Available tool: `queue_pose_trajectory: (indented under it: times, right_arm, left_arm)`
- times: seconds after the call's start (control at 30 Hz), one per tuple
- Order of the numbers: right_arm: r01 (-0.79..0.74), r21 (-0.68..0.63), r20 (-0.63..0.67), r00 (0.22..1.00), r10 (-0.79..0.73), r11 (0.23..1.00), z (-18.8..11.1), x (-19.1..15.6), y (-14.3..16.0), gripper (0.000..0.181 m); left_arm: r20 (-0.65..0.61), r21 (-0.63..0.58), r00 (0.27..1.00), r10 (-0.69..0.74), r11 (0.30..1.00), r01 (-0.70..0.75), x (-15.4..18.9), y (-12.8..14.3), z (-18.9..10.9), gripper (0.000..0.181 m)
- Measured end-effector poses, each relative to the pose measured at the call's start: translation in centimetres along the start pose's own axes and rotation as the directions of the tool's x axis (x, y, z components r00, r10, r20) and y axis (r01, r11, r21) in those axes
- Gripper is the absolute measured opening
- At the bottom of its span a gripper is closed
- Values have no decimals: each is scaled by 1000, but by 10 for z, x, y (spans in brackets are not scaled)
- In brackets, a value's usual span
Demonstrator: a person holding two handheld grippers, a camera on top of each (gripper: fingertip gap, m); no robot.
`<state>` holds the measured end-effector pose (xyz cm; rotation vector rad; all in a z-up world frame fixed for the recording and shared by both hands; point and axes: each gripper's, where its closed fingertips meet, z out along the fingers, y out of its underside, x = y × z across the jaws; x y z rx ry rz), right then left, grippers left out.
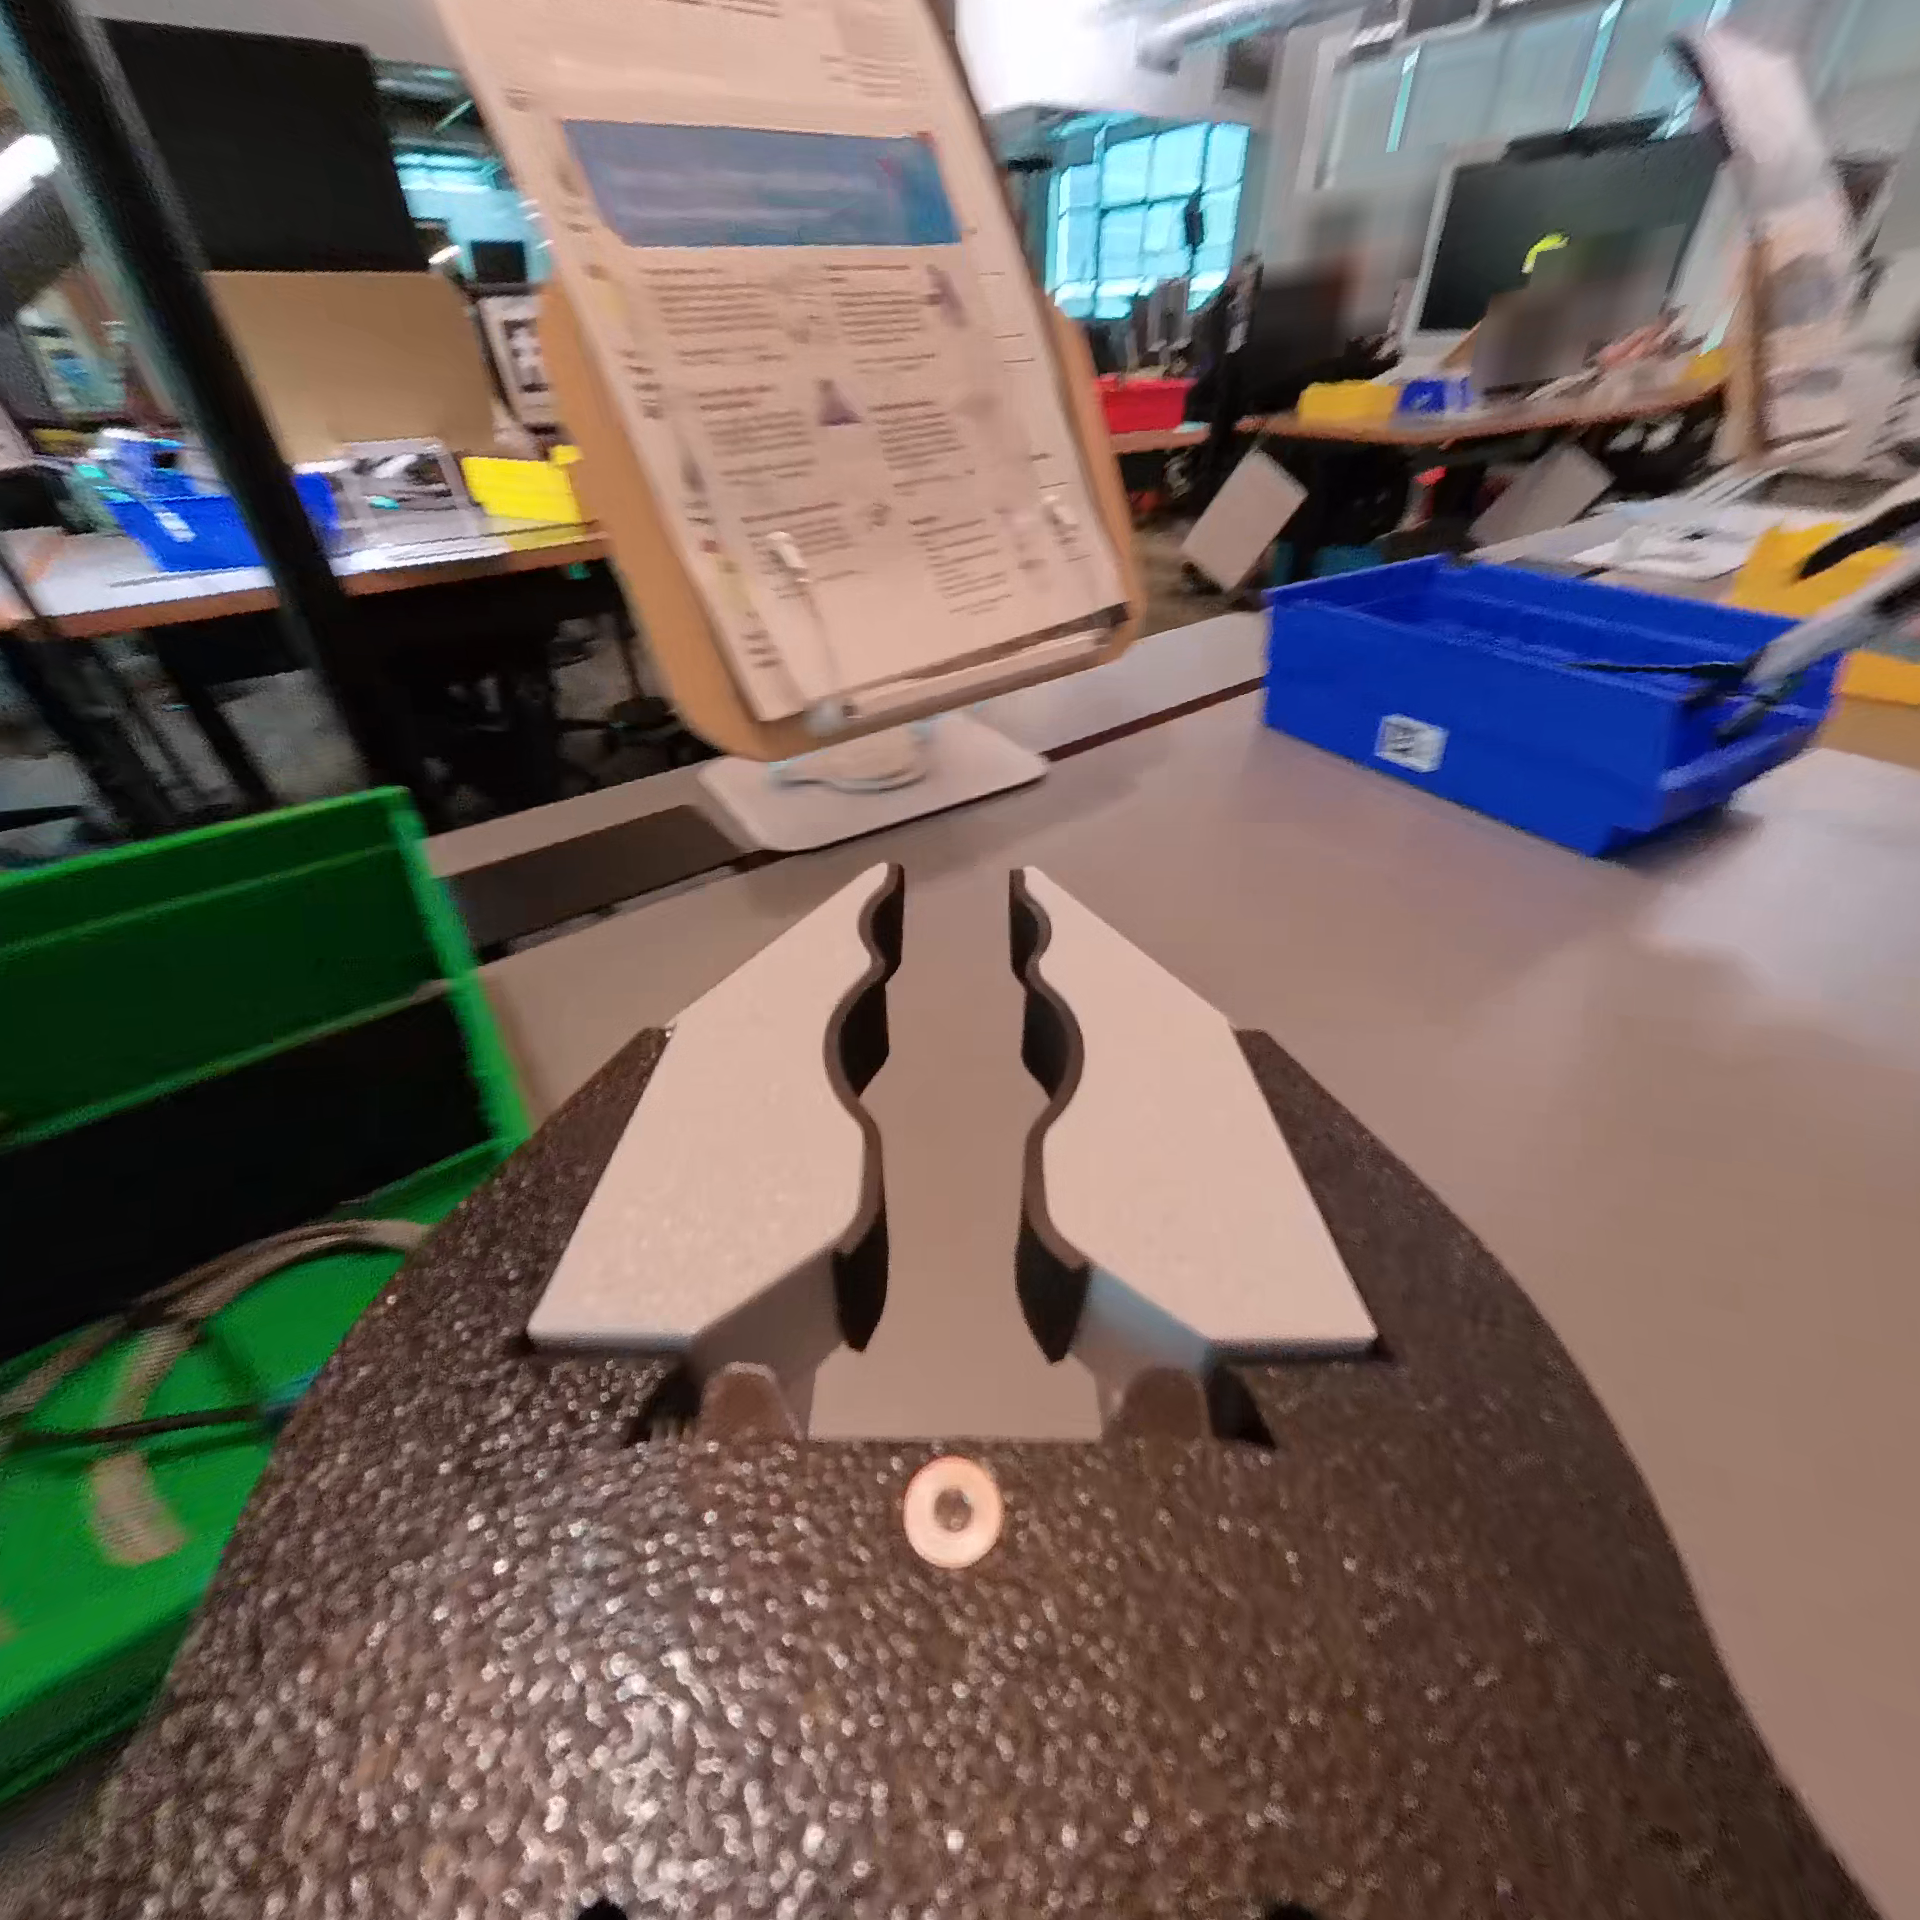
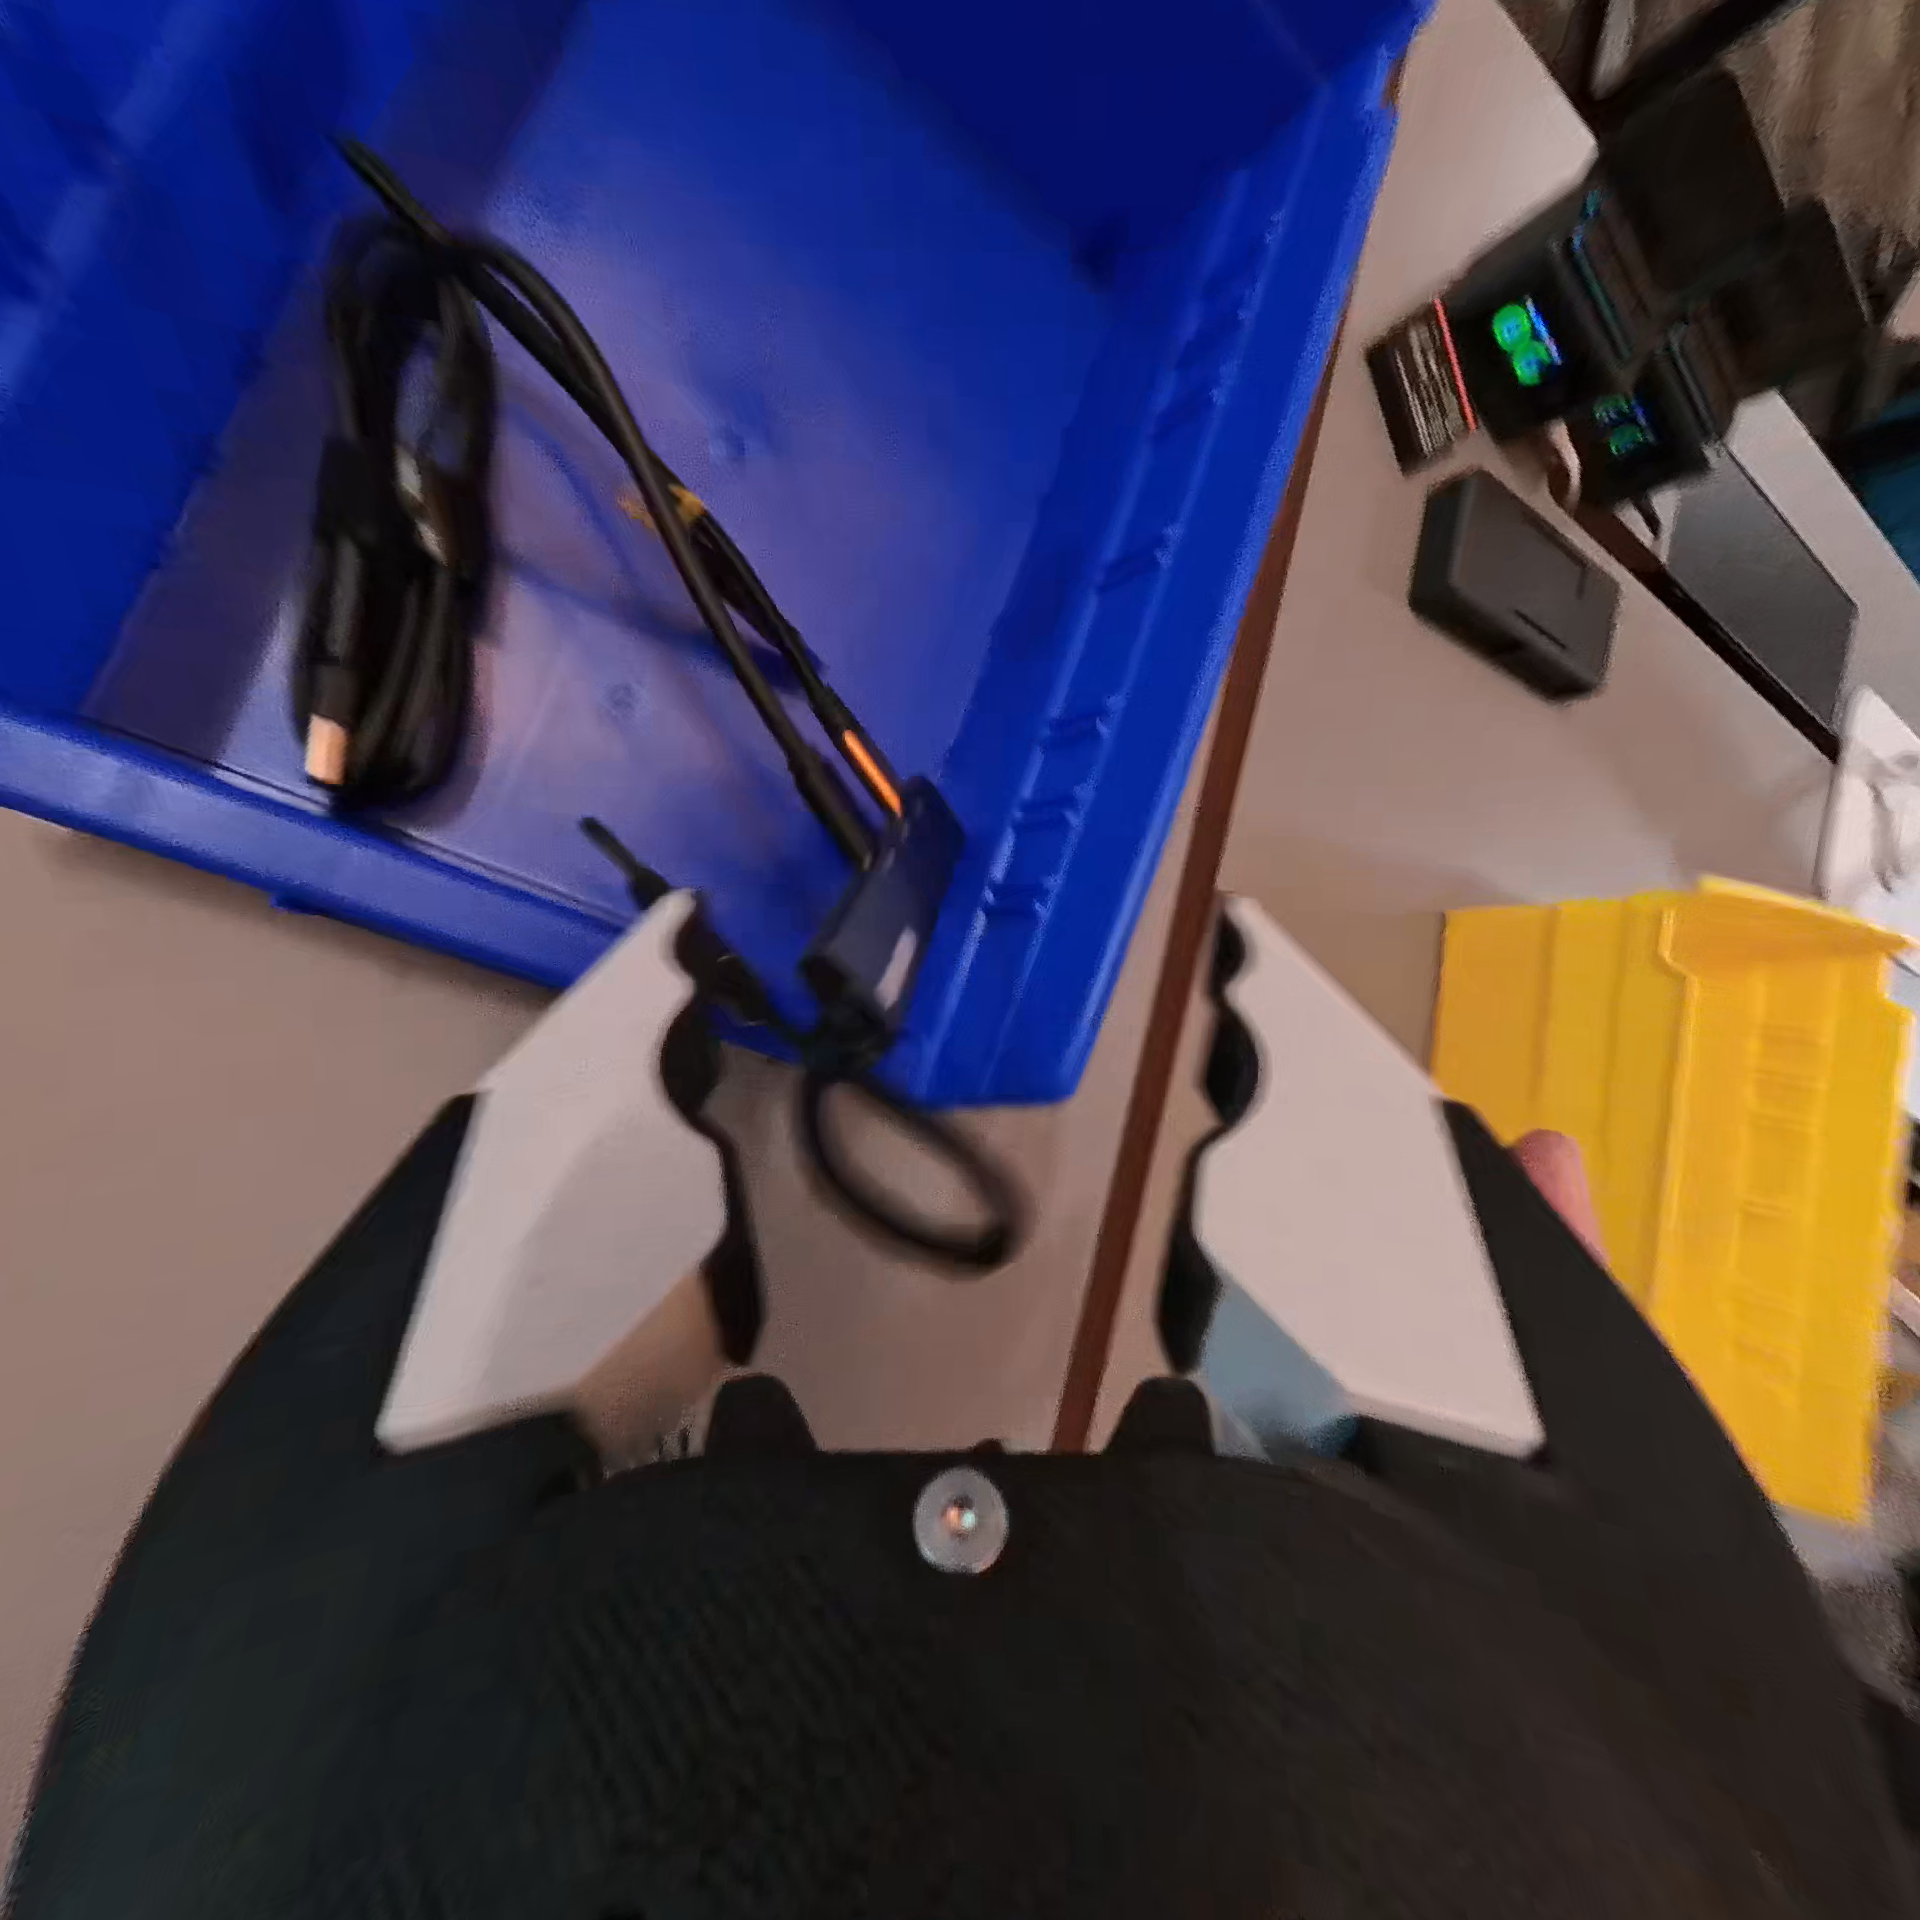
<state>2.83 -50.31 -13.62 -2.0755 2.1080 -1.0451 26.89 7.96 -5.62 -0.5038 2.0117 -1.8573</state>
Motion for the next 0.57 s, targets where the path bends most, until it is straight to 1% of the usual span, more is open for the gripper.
queue_pose_trajectory:
  times: [0.03, 0.07, 0.1, 0.13, 0.17, 0.2, 0.23, 0.27, 0.3, 0.33, 0.37, 0.43, 0.5, 0.57]
  right_arm:
    - [-17, 70, 74, 997, 12, 997, -1, -8, -8, 112]
    - [-64, 98, 155, 987, 48, 993, -2, -17, -11, 113]
    - [-96, 57, 182, 980, 84, 994, -1, -19, -5, 114]
    - [-86, -7, 118, 989, 86, 996, 4, -10, 5, 114]
    - [-42, -46, 56, 997, 44, 998, 9, -3, 12, 114]
    - [3, -47, 66, 998, 0, 999, 12, -6, 13, 114]
    - [10, -38, 105, 995, -6, 999, 11, -12, 11, 105]
    - [-4, -49, 122, 993, 10, 999, 7, -14, 11, 105]
    - [-14, -56, 87, 996, 19, 998, 2, -8, 9, 110]
    - [-15, -49, 26, 1000, 16, 999, -6, 2, 6, 111]
    - [-11, -26, -22, 1000, 10, 1000, -15, 10, 1, 112]
    - [-17, 48, -77, 997, 21, 999, -35, 18, -14, 116]
    - [-63, 160, -101, 992, 79, 985, -55, 21, -34, 121]
    - [-92, 277, -77, 990, 118, 956, -75, 8, -53, 122]
  left_arm:
    - [30, -28, 999, 27, 999, -26, -20, -7, -5, 18]
    - [57, -65, 996, 69, 996, -65, -42, -13, -7, 19]
    - [88, -116, 989, 121, 987, -110, -66, -16, -7, 20]
    - [117, -179, 977, 176, 972, -154, -92, -17, -4, 22]
    - [128, -250, 966, 226, 950, -189, -116, -15, 2, 25]
    - [117, -329, 959, 260, 921, -209, -139, -10, 10, 28]
    - [90, -416, 955, 283, 882, -222, -159, -3, 20, 32]
    - [48, -504, 953, 300, 831, -236, -178, 8, 30, 38]
    - [-4, -590, 952, 305, 768, -248, -196, 21, 41, 45]
    - [-51, -664, 953, 299, 703, -256, -212, 33, 52, 52]
    - [-83, -708, 955, 285, 658, -258, -227, 43, 65, 54]
    - [-141, -765, 962, 235, 591, -257, -249, 64, 91, 60]
    - [-186, -845, 974, 132, 485, -227, -262, 94, 106, 65]
    - [-199, -901, 978, 67, 381, -210, -272, 125, 115, 67]
